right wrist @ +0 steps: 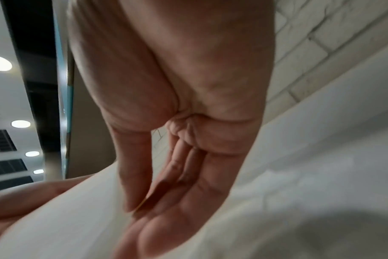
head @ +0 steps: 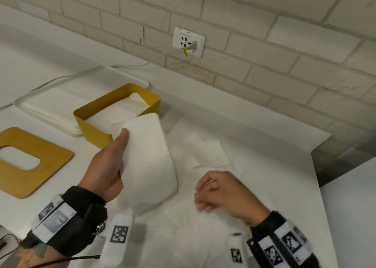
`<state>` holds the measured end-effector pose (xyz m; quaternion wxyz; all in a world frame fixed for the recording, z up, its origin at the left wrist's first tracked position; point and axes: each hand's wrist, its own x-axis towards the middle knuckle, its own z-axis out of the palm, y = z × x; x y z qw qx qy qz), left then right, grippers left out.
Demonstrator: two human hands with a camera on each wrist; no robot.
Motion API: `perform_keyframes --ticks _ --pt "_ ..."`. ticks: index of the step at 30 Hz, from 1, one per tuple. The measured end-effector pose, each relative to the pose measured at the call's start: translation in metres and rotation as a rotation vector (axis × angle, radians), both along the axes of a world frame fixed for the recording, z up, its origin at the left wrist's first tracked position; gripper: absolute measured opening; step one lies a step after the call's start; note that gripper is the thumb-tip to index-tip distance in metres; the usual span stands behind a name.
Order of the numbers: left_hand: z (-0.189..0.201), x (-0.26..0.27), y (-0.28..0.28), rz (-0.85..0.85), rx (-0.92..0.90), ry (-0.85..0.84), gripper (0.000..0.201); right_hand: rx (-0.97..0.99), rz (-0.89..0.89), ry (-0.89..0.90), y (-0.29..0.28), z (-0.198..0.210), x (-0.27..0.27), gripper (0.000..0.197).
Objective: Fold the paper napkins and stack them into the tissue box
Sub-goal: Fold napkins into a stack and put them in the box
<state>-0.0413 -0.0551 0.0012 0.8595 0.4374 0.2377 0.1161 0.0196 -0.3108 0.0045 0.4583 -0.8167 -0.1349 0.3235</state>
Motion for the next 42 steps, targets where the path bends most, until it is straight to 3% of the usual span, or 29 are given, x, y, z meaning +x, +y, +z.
perform_keyframes --ticks 3,7,10,13,17,21,25,29,33,36,42 --pt "-0.004 -0.004 0.007 0.005 -0.019 0.032 0.046 -0.077 -0.050 -0.251 -0.006 0.018 0.041 0.007" --pt "-0.005 -0.007 0.006 0.005 -0.025 0.055 0.046 -0.177 0.004 -0.450 0.020 0.021 0.090 0.004" --pt "-0.005 -0.010 0.004 -0.001 -0.015 0.067 0.045 -0.288 0.134 -0.482 0.048 0.008 0.115 0.018" --pt "-0.006 -0.015 0.004 -0.001 -0.003 0.082 0.044 -0.470 0.353 -0.440 0.065 -0.004 0.126 0.046" --pt "-0.008 -0.021 0.007 0.000 -0.015 0.109 0.043 -0.623 0.446 -0.448 0.071 -0.010 0.129 0.068" --pt "-0.007 -0.020 0.008 0.016 -0.033 0.119 0.045 -0.670 0.402 -0.506 0.071 -0.011 0.130 0.051" --pt "-0.005 -0.017 0.005 0.001 -0.025 0.116 0.042 -0.577 0.303 -0.586 0.063 -0.013 0.131 0.009" --pt "-0.003 -0.013 0.000 -0.019 -0.036 0.108 0.042 -0.483 0.232 -0.545 0.058 -0.018 0.131 0.005" --pt "-0.003 -0.013 -0.003 -0.039 -0.050 0.095 0.040 -0.506 0.238 -0.501 0.060 -0.023 0.127 0.037" --pt "-0.003 -0.016 -0.001 -0.037 -0.038 0.090 0.037 -0.560 0.288 -0.518 0.065 -0.024 0.129 0.048" --pt "-0.004 -0.019 0.005 -0.002 -0.010 0.099 0.033 -0.674 0.320 -0.572 0.071 -0.023 0.135 0.028"
